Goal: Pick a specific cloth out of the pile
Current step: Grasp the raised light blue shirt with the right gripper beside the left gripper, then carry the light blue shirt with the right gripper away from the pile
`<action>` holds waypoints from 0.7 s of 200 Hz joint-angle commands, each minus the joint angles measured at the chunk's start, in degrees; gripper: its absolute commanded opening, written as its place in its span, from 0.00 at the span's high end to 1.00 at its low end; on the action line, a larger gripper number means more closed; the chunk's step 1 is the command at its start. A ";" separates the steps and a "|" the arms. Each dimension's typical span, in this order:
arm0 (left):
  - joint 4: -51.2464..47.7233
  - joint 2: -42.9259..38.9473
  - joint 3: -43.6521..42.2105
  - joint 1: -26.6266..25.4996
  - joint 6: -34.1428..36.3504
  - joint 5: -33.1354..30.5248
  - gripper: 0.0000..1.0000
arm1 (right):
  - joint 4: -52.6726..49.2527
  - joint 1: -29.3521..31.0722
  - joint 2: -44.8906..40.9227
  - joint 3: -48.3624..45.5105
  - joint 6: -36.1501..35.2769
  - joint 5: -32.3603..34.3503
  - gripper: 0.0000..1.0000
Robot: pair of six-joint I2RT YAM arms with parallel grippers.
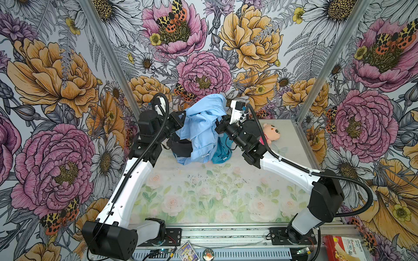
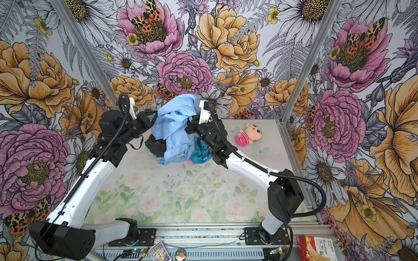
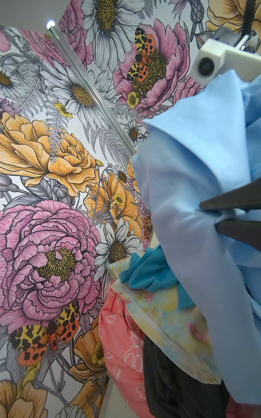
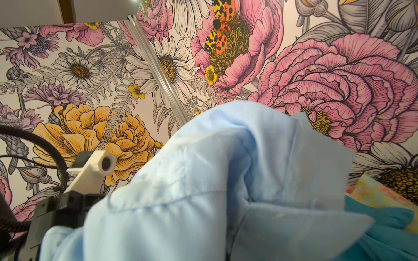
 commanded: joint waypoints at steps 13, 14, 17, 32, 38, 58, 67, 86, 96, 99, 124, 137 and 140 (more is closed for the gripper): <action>1.01 -1.88 -2.70 -1.90 2.60 0.63 0.73 | -3.00 -1.72 -5.20 4.39 0.35 0.94 1.00; 0.99 -1.89 -2.74 -1.99 2.71 0.58 0.72 | -3.13 -1.77 -5.34 4.41 0.27 1.07 1.00; 1.03 -1.88 -2.97 -2.20 2.72 0.54 0.71 | -3.41 -1.93 -5.68 4.46 0.02 1.22 1.00; 1.15 -1.99 -3.89 -2.90 3.22 0.33 0.66 | -6.24 -2.96 -7.16 5.15 -0.84 1.69 1.00; 1.13 -1.99 -4.25 -3.15 3.41 0.18 0.65 | -7.75 -3.49 -7.79 5.61 -0.99 1.79 1.00; 1.22 -2.07 -5.37 -3.80 4.18 -0.18 0.62 | -14.47 -4.98 -9.92 7.46 -1.63 1.83 1.00; 1.24 -2.06 -5.68 -4.17 4.61 -0.20 0.61 | -17.61 -5.64 -10.99 8.26 -2.00 1.94 1.00; 1.23 -1.77 -6.42 -5.00 5.40 -0.68 0.61 | -23.49 -7.19 -13.66 8.64 -2.11 2.37 1.00; 1.20 -1.52 -6.79 -5.46 5.91 -0.90 0.61 | -25.71 -8.06 -15.18 8.35 -2.43 2.27 1.00; 1.18 -1.42 -6.89 -5.59 6.03 -1.01 0.61 | -26.41 -8.31 -15.71 8.37 -2.62 2.25 1.00; 1.18 -0.73 -8.18 -6.96 7.42 -2.45 0.60 | -32.38 -10.86 -19.98 8.54 -3.94 2.44 1.00; 1.17 -0.27 -8.76 -7.50 7.86 -2.98 0.61 | -35.61 -12.90 -22.04 9.02 -4.01 1.63 1.00; 1.19 -0.25 -8.83 -7.76 7.97 -3.20 0.61 | -36.45 -13.38 -22.53 9.13 -4.04 1.36 1.00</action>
